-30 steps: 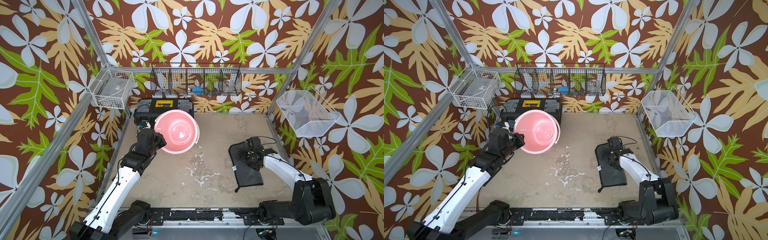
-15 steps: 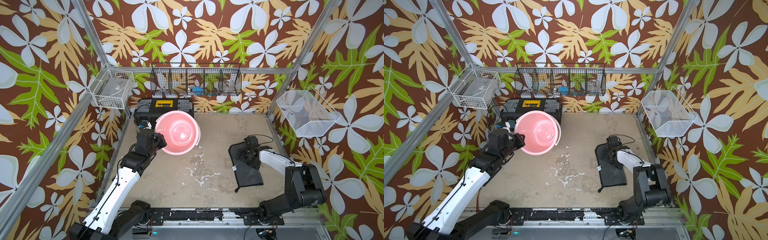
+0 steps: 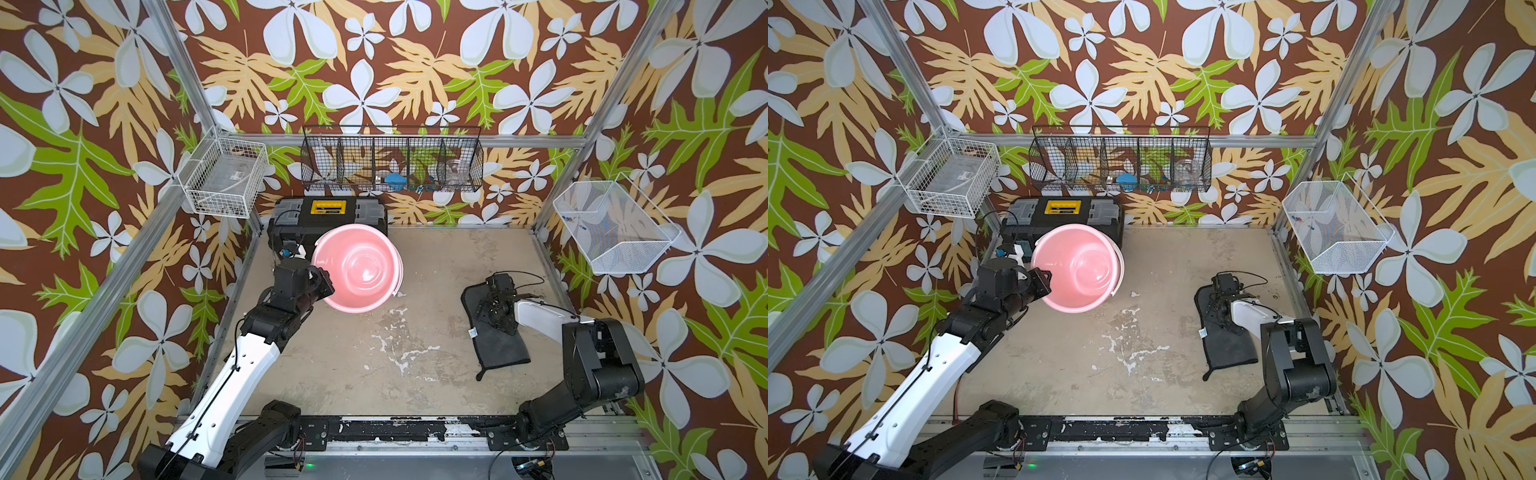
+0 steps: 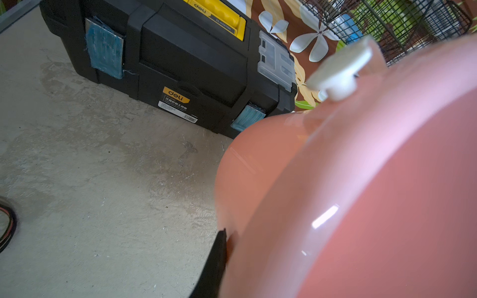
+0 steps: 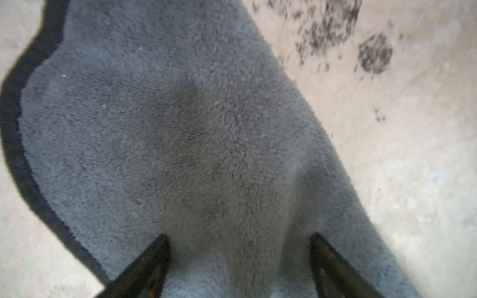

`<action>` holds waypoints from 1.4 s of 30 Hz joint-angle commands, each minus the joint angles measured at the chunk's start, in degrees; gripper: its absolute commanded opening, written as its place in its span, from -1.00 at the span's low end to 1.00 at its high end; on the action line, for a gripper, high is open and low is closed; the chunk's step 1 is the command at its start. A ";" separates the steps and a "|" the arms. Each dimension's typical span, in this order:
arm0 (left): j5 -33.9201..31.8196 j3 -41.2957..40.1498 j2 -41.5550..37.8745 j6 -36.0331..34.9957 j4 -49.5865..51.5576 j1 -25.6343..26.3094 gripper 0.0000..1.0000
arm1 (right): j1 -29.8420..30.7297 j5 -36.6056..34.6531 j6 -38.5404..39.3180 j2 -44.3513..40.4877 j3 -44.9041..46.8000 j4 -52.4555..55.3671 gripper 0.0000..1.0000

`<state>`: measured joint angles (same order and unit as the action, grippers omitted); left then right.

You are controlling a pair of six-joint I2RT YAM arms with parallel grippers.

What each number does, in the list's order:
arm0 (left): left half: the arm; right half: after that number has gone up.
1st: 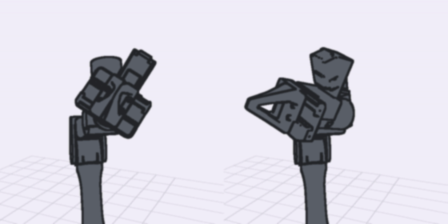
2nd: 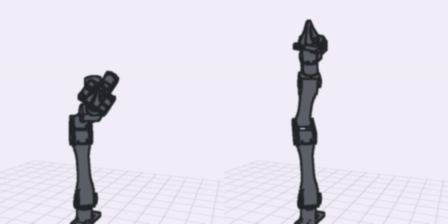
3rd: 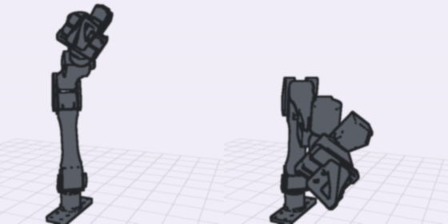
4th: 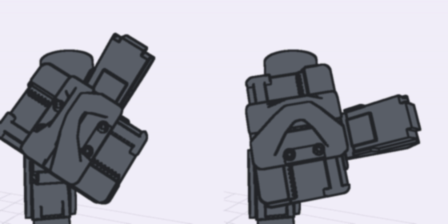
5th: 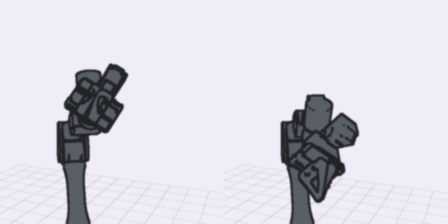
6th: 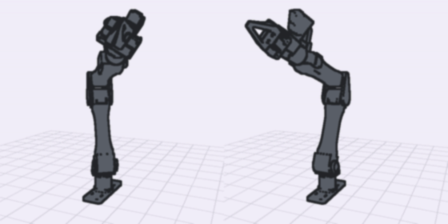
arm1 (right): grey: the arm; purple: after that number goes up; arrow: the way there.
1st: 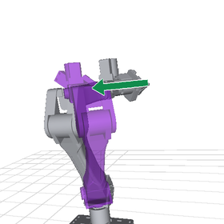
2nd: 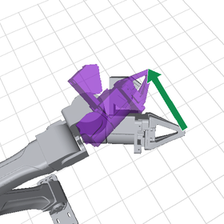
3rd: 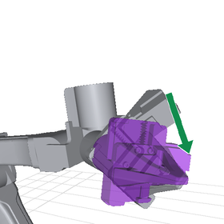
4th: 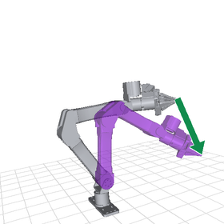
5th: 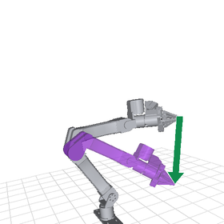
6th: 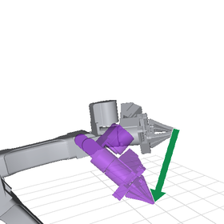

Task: Wipe the inside of the bucket with a cloth
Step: Pick up the cleaning item at the center of the board, then wipe the dirt from the inside of the bucket.

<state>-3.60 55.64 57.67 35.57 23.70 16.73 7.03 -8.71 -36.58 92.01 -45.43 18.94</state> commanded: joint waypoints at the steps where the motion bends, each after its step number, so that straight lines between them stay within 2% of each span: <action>1: 0.69 0.39 0.38 -1.26 0.34 0.12 -1.00 | -0.07 3.51 0.23 1.07 1.62 1.86 0.28; 3: 0.41 0.18 0.42 -1.50 0.85 0.07 -1.00 | -0.05 3.78 0.27 0.98 2.00 1.46 0.05; 5: -0.12 0.13 0.42 -1.84 1.41 0.08 -1.00 | -0.02 4.00 0.53 0.72 2.18 1.19 -0.36; 9: -1.15 0.88 1.23 -2.54 3.53 0.06 -1.00 | -0.08 4.27 1.34 -0.38 0.97 1.88 -1.00; 12: -2.18 1.93 2.46 -3.27 5.64 0.16 -1.00 | 0.01 6.27 2.88 -4.45 0.25 0.60 -1.00; 18: -6.74 1.43 2.50 -2.60 6.79 2.22 -1.00 | 1.28 13.71 9.46 -18.87 -2.56 -2.61 -1.00; 22: -10.84 2.14 3.79 -0.27 7.26 6.25 -1.00 | 1.43 21.89 12.46 -27.22 -4.96 -6.06 -1.00; 26: -13.87 1.86 5.72 3.65 6.73 10.43 -1.00 | 1.54 28.09 14.73 -32.10 -8.54 -6.94 -1.00; 29: -20.06 1.11 6.71 6.55 6.34 14.67 -1.00 | 1.74 32.28 14.23 -34.81 -10.11 -9.70 -1.00; 33: -19.56 -0.44 6.95 9.96 4.24 15.37 -1.00 | 3.41 36.92 12.17 -35.99 -12.79 -13.39 -1.00; 37: -21.13 -1.07 7.38 11.16 3.00 16.43 -1.00 | 9.45 41.78 12.19 -34.04 -17.22 -15.61 -1.00; 42: -23.00 -4.90 5.38 12.01 -2.83 18.59 -1.00 | 22.55 38.88 15.12 -28.97 -24.24 -14.16 -1.00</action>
<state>-24.69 51.99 64.10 45.74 26.94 34.76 26.02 30.11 -23.44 61.23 -67.31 6.33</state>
